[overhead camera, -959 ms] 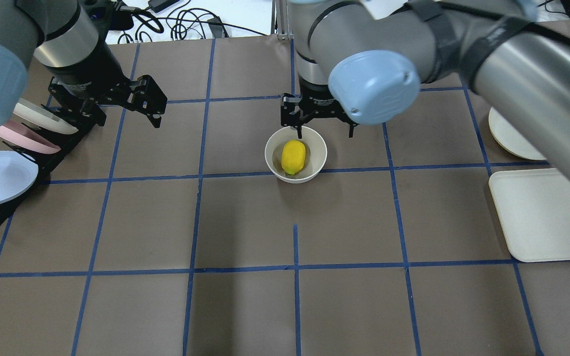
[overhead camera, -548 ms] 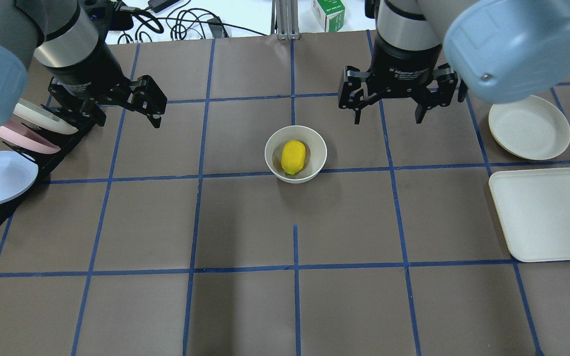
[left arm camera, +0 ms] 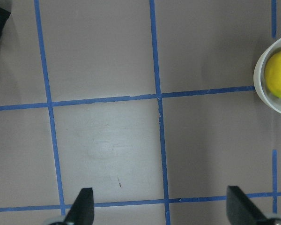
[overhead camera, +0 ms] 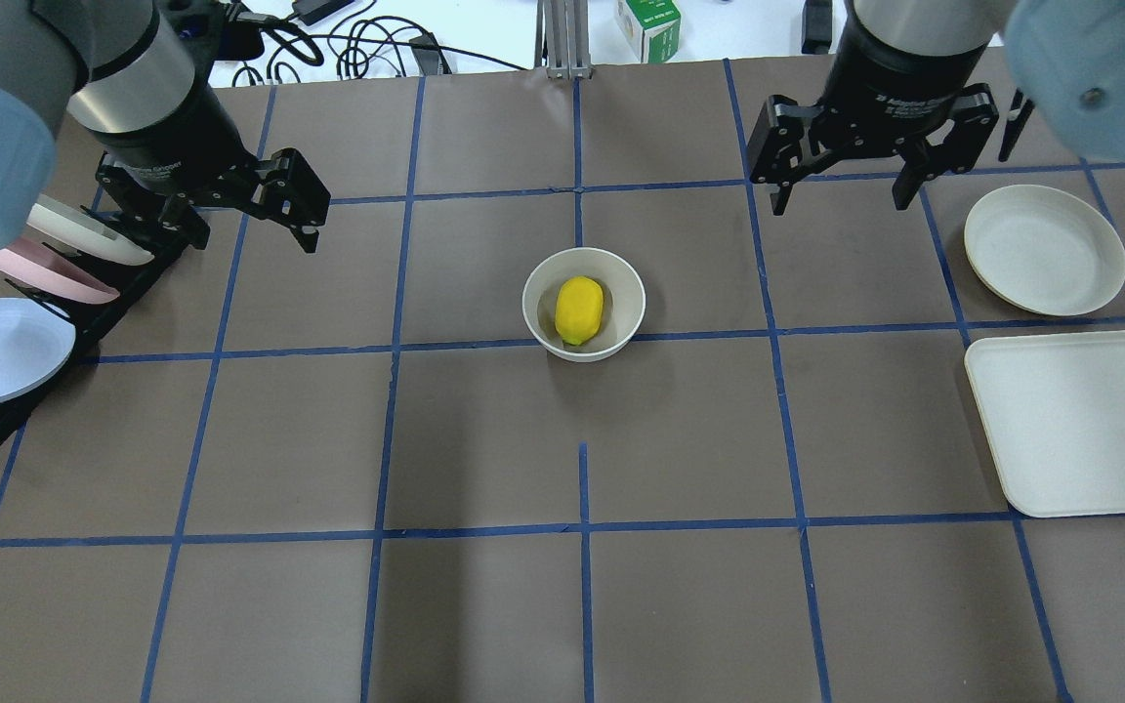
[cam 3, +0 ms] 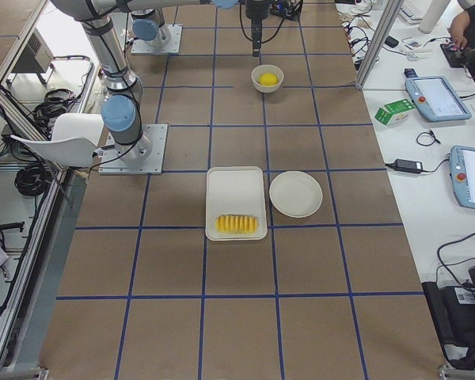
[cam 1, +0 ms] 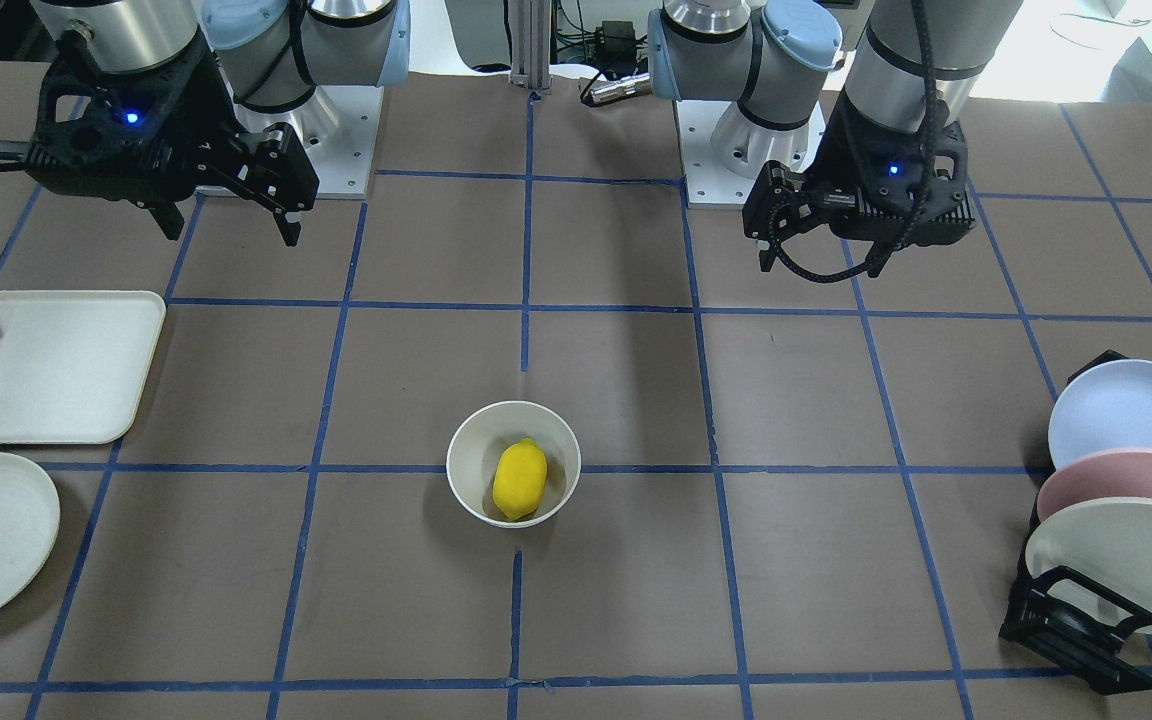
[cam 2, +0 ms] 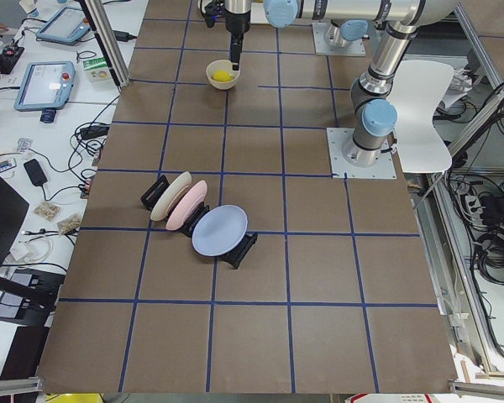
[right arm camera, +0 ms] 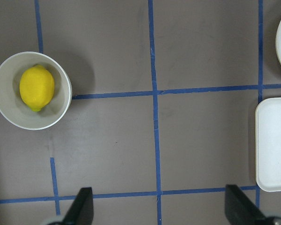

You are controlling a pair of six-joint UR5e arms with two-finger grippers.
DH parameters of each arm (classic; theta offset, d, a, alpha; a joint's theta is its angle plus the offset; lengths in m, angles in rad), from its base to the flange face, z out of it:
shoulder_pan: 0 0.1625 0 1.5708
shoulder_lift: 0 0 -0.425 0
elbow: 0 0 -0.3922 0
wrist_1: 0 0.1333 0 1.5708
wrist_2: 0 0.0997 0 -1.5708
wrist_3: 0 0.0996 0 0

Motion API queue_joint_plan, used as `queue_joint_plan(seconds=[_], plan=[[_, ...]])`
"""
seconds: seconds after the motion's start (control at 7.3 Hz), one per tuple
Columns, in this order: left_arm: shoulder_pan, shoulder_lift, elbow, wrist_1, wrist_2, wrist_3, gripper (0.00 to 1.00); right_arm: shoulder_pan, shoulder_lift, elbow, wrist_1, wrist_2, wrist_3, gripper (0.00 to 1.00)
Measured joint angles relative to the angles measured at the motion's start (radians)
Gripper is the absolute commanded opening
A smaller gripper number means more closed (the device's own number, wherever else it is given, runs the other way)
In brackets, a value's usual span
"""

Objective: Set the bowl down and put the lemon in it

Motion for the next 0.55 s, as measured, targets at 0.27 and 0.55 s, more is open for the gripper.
queue_joint_plan(seconds=[0.27,0.55], plan=[[0.003,-0.015,0.009,-0.001,0.000,0.000,1.00,-0.006,-0.002,0.000,0.000,0.002,-0.005,1.00],[0.009,-0.038,0.040,-0.022,-0.005,0.000,1.00,-0.006,-0.003,0.000,0.001,-0.001,-0.006,1.00]])
